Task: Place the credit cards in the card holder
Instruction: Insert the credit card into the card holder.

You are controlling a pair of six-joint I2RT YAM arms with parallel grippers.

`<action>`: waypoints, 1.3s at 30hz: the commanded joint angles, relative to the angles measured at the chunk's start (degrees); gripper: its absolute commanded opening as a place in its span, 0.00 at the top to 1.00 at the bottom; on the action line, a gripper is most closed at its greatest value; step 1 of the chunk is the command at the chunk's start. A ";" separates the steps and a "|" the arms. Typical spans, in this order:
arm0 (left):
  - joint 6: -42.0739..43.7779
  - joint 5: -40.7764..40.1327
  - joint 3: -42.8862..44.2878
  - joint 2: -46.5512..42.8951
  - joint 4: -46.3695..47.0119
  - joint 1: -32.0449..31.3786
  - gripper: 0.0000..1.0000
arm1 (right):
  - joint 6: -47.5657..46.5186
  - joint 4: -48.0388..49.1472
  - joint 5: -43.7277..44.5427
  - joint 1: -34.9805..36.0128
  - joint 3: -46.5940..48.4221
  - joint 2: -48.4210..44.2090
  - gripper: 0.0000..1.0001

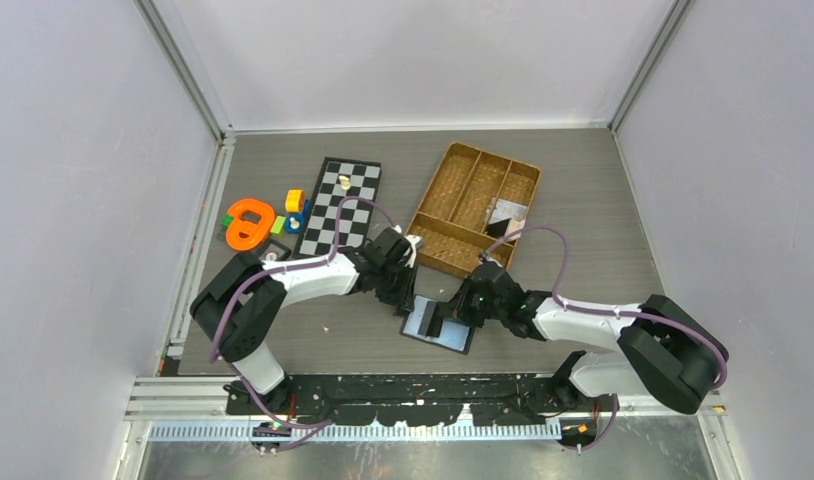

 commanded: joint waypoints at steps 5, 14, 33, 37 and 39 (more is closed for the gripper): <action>-2.29 2.80 -3.58 0.15 4.59 -1.11 0.81 | -3.13 -11.63 10.55 3.84 4.24 2.57 0.89; -1.56 1.44 -3.55 -3.53 1.97 -1.11 0.71 | -4.11 -18.73 13.82 4.31 6.04 -2.11 0.69; -6.71 7.83 -6.14 -6.89 7.92 -2.02 0.49 | -7.06 -32.58 16.52 5.34 9.67 -11.94 0.46; -7.15 8.20 -6.66 -6.16 8.94 -2.41 0.46 | -5.94 -32.34 14.78 5.41 9.22 -12.09 0.46; -7.33 8.26 -6.75 -5.82 9.55 -2.71 0.47 | -5.36 -31.10 13.96 5.39 8.55 -11.85 0.47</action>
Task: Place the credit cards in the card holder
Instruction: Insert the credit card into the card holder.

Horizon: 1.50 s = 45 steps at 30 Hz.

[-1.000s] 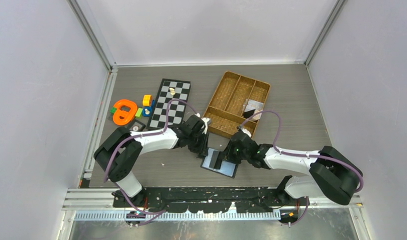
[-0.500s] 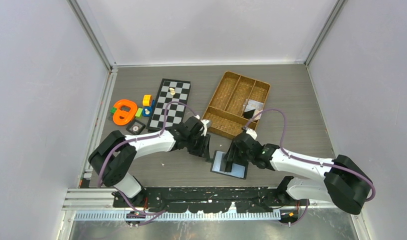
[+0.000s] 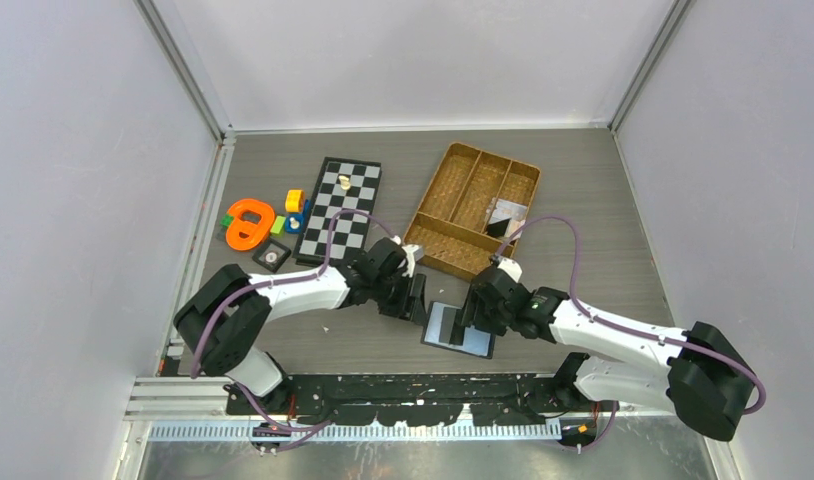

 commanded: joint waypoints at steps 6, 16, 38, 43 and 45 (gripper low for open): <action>-1.45 1.18 -0.52 1.54 3.96 -0.77 0.63 | 2.18 3.89 -2.26 0.46 0.22 2.24 0.53; -3.35 1.74 -2.89 1.81 6.59 -0.85 0.93 | 3.32 4.12 -2.30 1.36 0.59 3.50 0.61; -4.58 1.54 -5.57 0.05 9.49 -0.86 1.00 | 4.28 -7.24 5.31 2.23 4.12 0.26 0.58; -4.57 1.62 -5.56 0.03 9.48 -0.86 1.00 | 4.97 -5.61 3.63 2.25 3.16 1.71 0.58; -4.57 1.56 -5.60 0.04 9.39 -0.88 1.00 | 4.94 -4.66 3.05 2.27 3.02 2.35 0.58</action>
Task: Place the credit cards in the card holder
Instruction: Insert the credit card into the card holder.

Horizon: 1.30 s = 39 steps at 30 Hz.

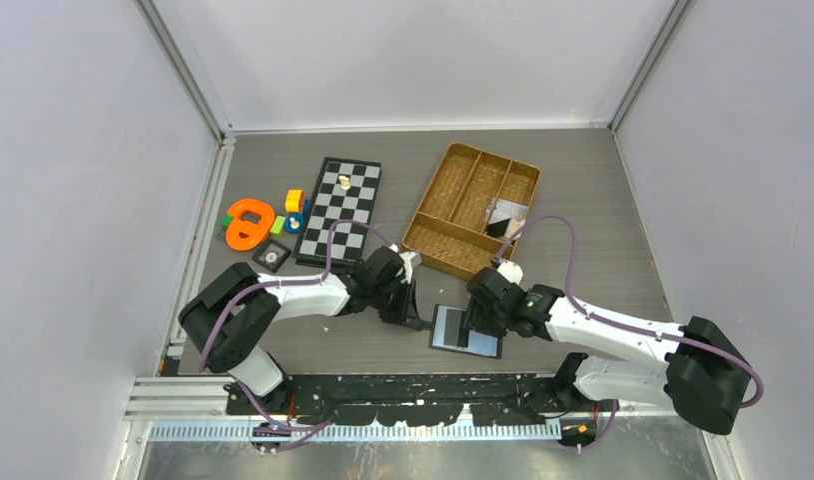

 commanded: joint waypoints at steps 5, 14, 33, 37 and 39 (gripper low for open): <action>0.01 -0.08 -0.66 -1.48 1.27 -0.31 1.00 | 1.01 3.66 -0.55 0.31 -0.28 2.87 0.59; 0.25 0.29 -0.42 -1.07 1.43 -0.31 1.00 | 1.79 6.07 -2.04 0.55 -0.57 5.48 0.61; 0.28 0.40 -0.68 -1.30 1.34 -0.31 1.00 | 2.00 13.23 -3.91 1.95 0.34 8.34 0.62; 0.28 -0.18 -0.87 -1.65 1.18 -0.32 1.00 | 1.31 13.77 -3.74 2.11 0.90 7.91 0.62; 0.20 -0.85 -0.91 -1.98 0.48 -0.31 1.00 | 0.99 13.55 -3.53 2.12 1.29 7.29 0.62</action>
